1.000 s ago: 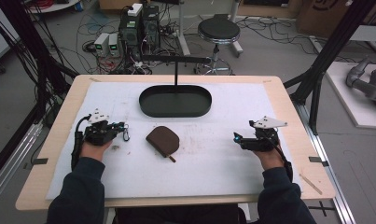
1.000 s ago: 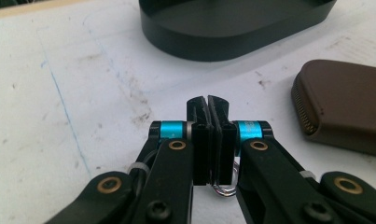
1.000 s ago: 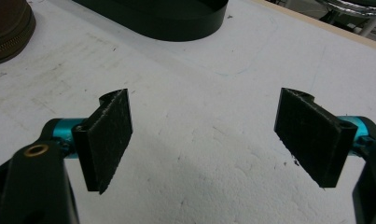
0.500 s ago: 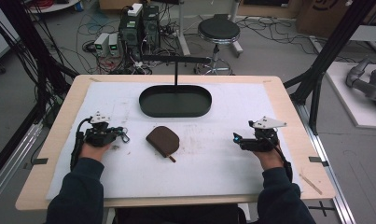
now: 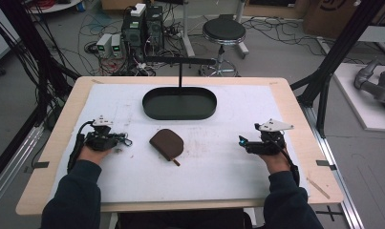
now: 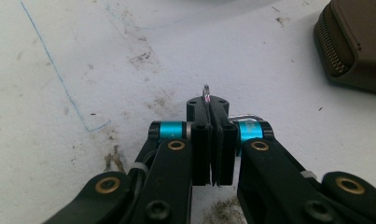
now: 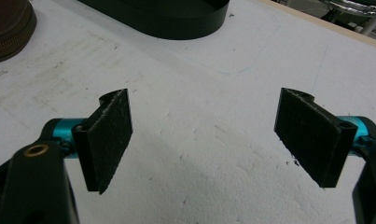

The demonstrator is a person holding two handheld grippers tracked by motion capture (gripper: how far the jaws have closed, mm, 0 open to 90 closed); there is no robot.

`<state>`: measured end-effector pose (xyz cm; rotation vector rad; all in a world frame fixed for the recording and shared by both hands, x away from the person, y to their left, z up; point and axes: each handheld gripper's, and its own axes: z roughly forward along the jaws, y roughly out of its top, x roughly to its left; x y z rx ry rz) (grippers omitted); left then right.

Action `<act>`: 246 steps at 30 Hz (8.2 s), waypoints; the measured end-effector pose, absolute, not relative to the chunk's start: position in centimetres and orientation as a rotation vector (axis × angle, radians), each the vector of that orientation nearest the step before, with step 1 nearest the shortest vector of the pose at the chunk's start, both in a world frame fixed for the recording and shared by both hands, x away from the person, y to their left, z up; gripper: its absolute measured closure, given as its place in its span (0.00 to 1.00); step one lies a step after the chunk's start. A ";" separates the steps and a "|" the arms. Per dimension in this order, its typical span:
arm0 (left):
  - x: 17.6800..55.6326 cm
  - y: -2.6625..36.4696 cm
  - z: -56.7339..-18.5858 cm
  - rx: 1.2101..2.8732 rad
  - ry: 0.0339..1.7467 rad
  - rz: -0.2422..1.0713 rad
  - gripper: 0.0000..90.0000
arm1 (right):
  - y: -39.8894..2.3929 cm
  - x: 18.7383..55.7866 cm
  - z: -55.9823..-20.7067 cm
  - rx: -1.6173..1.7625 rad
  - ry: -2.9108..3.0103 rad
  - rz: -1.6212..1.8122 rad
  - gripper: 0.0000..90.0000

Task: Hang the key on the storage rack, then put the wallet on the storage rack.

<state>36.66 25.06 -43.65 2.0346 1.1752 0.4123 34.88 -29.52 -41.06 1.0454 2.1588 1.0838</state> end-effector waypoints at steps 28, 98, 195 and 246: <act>36.3 25.7 -41.0 1.844 1.082 0.417 0.98 | -29.4 34.9 -41.2 1.046 2.162 1.079 0.22; 50.0 21.1 -34.6 1.632 1.073 0.497 0.49 | -30.2 35.4 -41.7 1.060 2.156 1.110 0.22; 31.8 29.3 -42.8 1.614 1.125 0.663 0.22 | -7.5 35.0 -41.4 0.621 2.560 1.095 0.70; 32.0 29.0 -42.8 1.616 1.090 0.645 0.23 | -15.6 38.2 -39.4 1.087 2.374 1.384 0.55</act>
